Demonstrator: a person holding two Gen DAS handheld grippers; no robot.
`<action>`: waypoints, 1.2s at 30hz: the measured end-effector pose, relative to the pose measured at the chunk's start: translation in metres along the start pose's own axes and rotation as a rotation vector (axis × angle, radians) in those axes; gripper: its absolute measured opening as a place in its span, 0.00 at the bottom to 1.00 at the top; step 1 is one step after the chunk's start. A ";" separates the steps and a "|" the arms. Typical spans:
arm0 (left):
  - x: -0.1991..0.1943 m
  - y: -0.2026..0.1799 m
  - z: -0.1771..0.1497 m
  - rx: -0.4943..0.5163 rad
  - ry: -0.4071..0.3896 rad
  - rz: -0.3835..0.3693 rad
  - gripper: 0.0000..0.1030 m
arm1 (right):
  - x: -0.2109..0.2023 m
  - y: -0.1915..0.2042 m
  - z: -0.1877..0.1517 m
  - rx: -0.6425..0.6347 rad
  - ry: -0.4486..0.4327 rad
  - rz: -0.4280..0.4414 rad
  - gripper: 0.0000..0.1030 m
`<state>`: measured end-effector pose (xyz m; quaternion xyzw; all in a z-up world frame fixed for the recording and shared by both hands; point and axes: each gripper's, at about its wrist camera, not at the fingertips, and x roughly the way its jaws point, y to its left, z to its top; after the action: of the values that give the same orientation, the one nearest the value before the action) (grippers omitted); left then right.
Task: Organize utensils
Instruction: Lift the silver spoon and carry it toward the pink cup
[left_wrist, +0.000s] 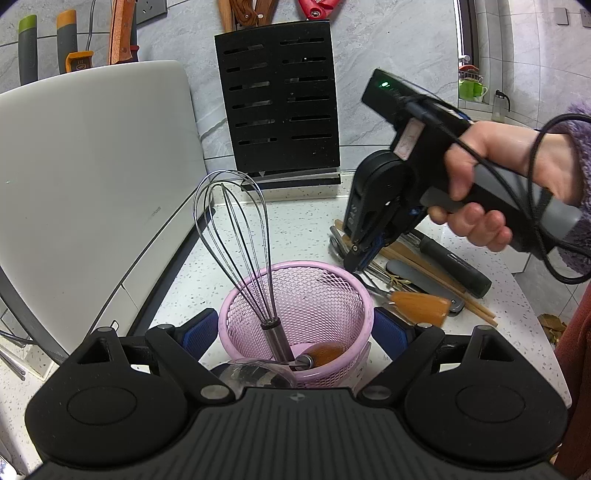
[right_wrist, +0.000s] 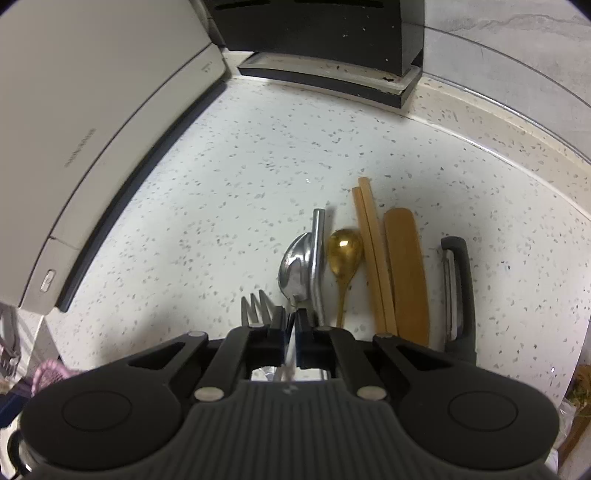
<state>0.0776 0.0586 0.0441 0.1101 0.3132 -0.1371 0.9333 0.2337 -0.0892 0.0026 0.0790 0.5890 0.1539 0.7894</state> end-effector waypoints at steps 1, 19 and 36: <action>0.000 0.000 0.000 0.000 0.000 0.000 1.00 | -0.002 0.000 -0.002 -0.005 -0.005 0.011 0.00; 0.000 0.001 0.000 0.001 0.000 -0.002 1.00 | -0.092 -0.002 -0.052 -0.101 -0.362 0.294 0.00; 0.000 0.000 0.000 0.000 0.000 -0.001 1.00 | -0.090 0.058 -0.088 -0.265 -0.660 0.351 0.00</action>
<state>0.0776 0.0589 0.0442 0.1099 0.3134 -0.1377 0.9331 0.1177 -0.0702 0.0757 0.1213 0.2562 0.3274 0.9014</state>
